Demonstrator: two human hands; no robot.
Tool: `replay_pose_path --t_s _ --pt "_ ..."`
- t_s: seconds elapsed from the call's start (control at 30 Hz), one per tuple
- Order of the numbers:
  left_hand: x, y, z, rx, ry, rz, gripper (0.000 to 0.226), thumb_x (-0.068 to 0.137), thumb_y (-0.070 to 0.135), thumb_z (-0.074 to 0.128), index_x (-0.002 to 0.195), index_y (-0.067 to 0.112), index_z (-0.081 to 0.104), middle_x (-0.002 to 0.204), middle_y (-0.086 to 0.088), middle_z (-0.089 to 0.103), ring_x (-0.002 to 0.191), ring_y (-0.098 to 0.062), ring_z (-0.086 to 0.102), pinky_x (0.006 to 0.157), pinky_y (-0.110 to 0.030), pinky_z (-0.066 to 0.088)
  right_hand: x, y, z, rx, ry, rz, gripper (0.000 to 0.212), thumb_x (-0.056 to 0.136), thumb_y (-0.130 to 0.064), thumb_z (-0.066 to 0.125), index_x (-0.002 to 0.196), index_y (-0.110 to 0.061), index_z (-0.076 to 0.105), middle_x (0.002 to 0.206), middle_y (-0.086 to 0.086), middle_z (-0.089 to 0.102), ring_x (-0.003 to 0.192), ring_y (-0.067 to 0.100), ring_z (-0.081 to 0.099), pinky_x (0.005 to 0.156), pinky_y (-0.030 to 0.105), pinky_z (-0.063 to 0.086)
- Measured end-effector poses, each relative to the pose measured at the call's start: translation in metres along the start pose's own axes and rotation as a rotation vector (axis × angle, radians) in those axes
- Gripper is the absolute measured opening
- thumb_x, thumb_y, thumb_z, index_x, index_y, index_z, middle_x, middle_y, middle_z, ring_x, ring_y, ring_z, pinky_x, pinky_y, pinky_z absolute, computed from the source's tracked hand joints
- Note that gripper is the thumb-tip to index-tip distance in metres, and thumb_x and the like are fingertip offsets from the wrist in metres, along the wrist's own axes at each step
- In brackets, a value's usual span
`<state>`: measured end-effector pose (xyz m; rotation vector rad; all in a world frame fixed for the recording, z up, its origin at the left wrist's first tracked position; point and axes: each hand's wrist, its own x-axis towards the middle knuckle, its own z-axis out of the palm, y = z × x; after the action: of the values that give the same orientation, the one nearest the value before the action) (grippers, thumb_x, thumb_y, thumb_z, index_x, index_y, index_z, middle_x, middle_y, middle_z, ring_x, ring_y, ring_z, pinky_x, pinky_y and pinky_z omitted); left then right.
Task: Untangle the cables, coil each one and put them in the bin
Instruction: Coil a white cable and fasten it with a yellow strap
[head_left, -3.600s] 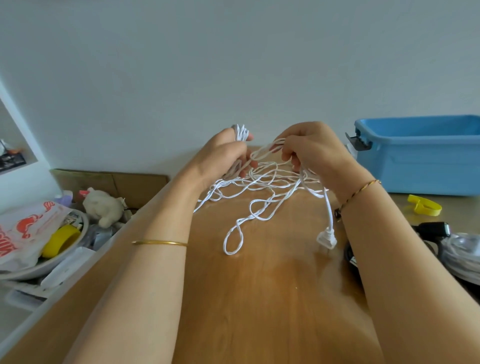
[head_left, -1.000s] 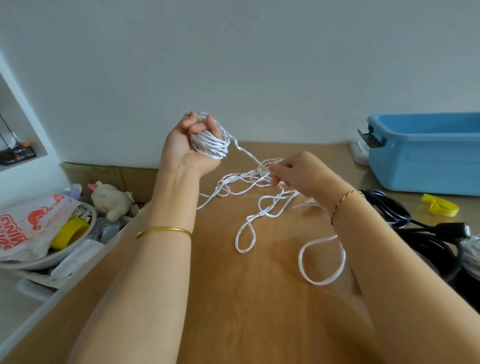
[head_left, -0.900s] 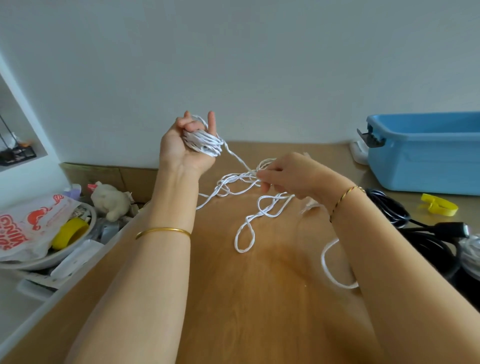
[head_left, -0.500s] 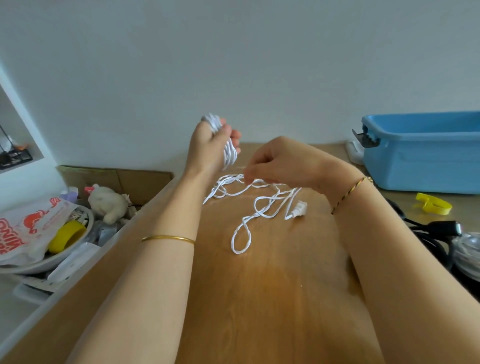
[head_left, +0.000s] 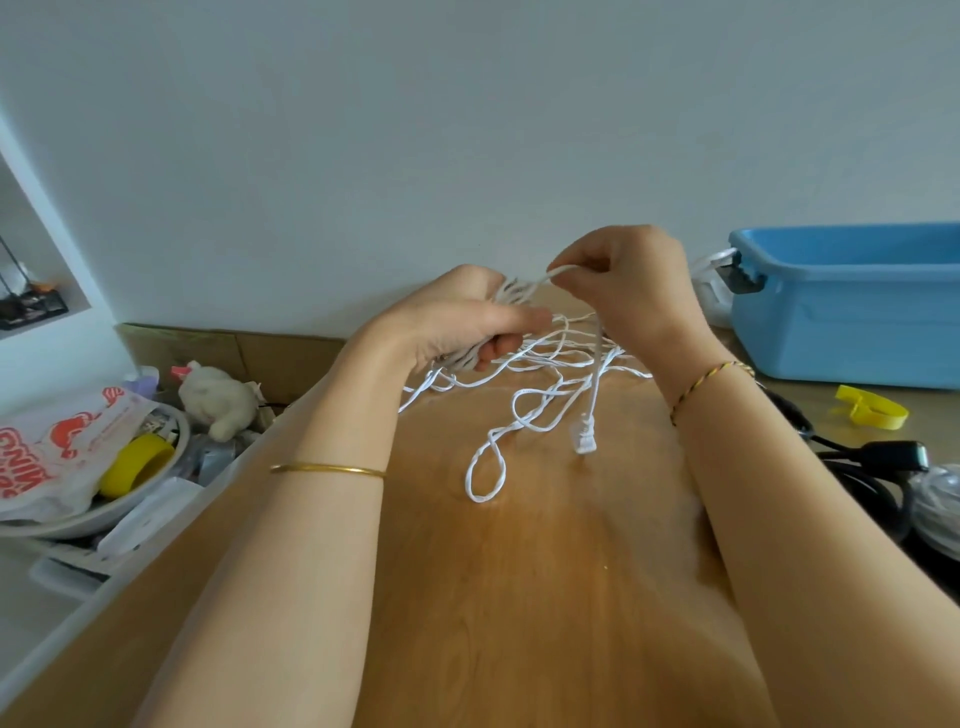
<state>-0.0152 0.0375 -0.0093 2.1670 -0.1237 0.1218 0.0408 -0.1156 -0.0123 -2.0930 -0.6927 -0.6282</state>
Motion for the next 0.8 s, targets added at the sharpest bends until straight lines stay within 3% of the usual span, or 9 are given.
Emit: replay_pose_path --t_s 0.1,0.23,0.3,0.4,0.5,0.7,0.8 --pt "0.000 0.002 0.000 -0.169 -0.004 -0.060 0.026 0.098 0.021 0.049 0.083 0.004 0.061 0.046 0.004 0.043 0.040 -0.009 0.037 0.045 -0.023 0.036 -0.002 0.004 0.003 0.009 -0.016 0.027 0.014 0.084 -0.019 0.066 0.086 -0.008 0.074 0.082 0.008 0.070 0.078 0.019 0.061 0.071 0.031 0.045" --pt "0.003 -0.002 -0.010 -0.714 -0.048 -0.177 0.034 0.101 0.028 0.038 0.073 0.013 0.051 0.042 0.009 0.037 0.035 -0.004 0.033 0.042 -0.014 0.031 -0.005 0.011 0.014 -0.042 -0.112 0.053 0.020 0.084 -0.018 0.064 0.084 0.001 0.071 0.078 0.019 0.066 0.070 0.024 0.055 0.069 0.035 0.045" --pt "0.004 -0.006 -0.016 -0.998 -0.034 -0.199 0.035 0.100 0.031 0.037 0.070 0.016 0.046 0.040 0.009 0.036 0.034 -0.002 0.033 0.041 -0.012 0.031 -0.008 0.013 0.017 -0.051 -0.148 0.055 0.015 0.085 -0.011 0.060 0.086 -0.002 0.073 0.077 0.011 0.069 0.077 0.023 0.062 0.076 0.037 0.049" --pt "0.005 -0.012 -0.028 -1.357 0.065 -0.156 0.034 0.099 0.029 0.040 0.069 0.017 0.046 0.040 0.008 0.038 0.033 -0.003 0.036 0.041 -0.012 0.035 -0.010 0.020 0.016 -0.073 -0.150 0.097 0.018 0.087 -0.006 0.057 0.089 -0.009 0.074 0.060 -0.003 0.059 0.056 0.007 0.057 0.076 0.036 0.052" --pt "0.008 -0.018 -0.033 -1.639 0.159 -0.097 0.036 0.099 0.024 0.042 0.067 0.012 0.052 0.042 0.008 0.042 0.034 -0.006 0.039 0.043 -0.014 0.040 -0.010 0.023 0.017 -0.123 -0.179 0.126 0.019 0.087 -0.003 0.055 0.090 -0.009 0.073 0.061 -0.003 0.053 0.066 0.018 0.057 0.077 0.033 0.052" --pt "0.009 -0.013 -0.031 -1.889 0.320 -0.005 0.017 0.094 0.005 0.044 0.081 0.002 0.054 0.046 0.000 0.053 0.041 -0.010 0.051 0.051 -0.024 0.050 -0.011 0.016 0.022 -0.124 -0.172 0.132 0.031 0.086 0.001 0.049 0.098 -0.016 0.073 0.080 0.001 0.058 0.077 0.018 0.053 0.072 0.026 0.045" --pt "0.010 -0.013 -0.030 -2.026 0.366 0.044 0.026 0.103 0.015 0.036 0.087 -0.001 0.049 0.052 -0.007 0.058 0.048 -0.017 0.059 0.072 -0.029 0.050 -0.014 0.002 0.022 -0.028 -0.193 0.061 0.033 0.086 -0.004 0.047 0.097 -0.020 0.074 0.086 0.001 0.064 0.081 0.020 0.056 0.073 0.030 0.046"
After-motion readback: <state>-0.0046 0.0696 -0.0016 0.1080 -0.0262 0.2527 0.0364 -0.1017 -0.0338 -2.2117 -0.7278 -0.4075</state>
